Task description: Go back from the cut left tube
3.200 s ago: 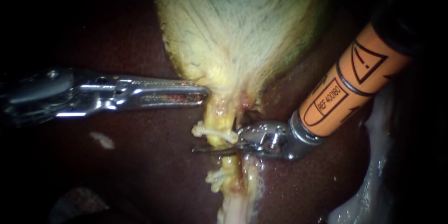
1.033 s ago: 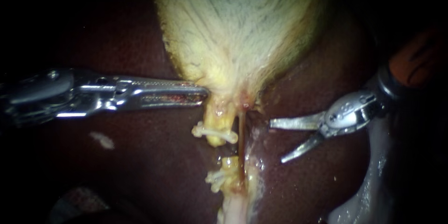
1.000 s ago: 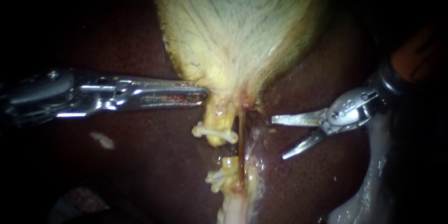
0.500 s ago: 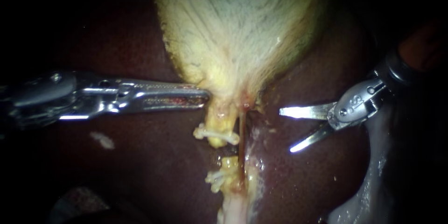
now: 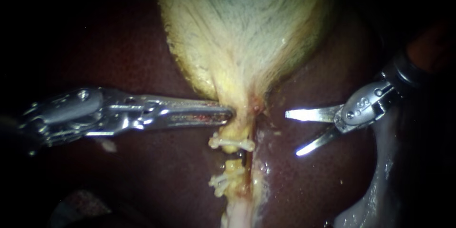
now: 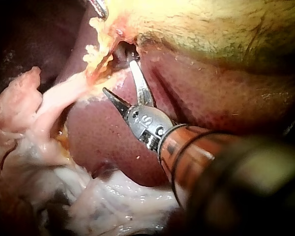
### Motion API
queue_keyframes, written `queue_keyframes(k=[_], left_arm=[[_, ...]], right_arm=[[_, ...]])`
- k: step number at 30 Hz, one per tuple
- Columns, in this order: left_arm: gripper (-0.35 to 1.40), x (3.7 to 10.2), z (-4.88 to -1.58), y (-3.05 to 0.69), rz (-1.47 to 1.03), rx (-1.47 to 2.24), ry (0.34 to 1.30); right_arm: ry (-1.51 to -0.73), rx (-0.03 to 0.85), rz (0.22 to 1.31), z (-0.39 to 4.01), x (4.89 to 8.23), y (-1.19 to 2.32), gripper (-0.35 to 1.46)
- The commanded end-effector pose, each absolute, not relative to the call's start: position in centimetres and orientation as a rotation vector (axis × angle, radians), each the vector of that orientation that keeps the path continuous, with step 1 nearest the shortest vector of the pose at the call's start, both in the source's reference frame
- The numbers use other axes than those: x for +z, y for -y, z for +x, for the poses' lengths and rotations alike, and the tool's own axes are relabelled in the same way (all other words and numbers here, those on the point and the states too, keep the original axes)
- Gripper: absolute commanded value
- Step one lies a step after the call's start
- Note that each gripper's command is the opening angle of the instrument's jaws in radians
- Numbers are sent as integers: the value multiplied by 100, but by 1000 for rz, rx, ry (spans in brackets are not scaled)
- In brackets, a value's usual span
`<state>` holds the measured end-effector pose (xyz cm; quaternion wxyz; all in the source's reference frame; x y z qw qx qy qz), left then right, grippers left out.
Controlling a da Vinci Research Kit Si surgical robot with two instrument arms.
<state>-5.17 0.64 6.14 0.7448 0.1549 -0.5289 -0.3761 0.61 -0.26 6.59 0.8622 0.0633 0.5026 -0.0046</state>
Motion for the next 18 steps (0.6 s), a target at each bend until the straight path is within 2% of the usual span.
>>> queue_keyframes(k=[1, 18], left_arm=[[-35, 614, -517, -64, 339, -823, 1157], [-35, 614, -517, -64, 339, -823, 1157]], right_arm=[[-1054, -9, 133, 61, 658, 26, 143], [-1055, -10, 133, 59, 657, 27, 143]])
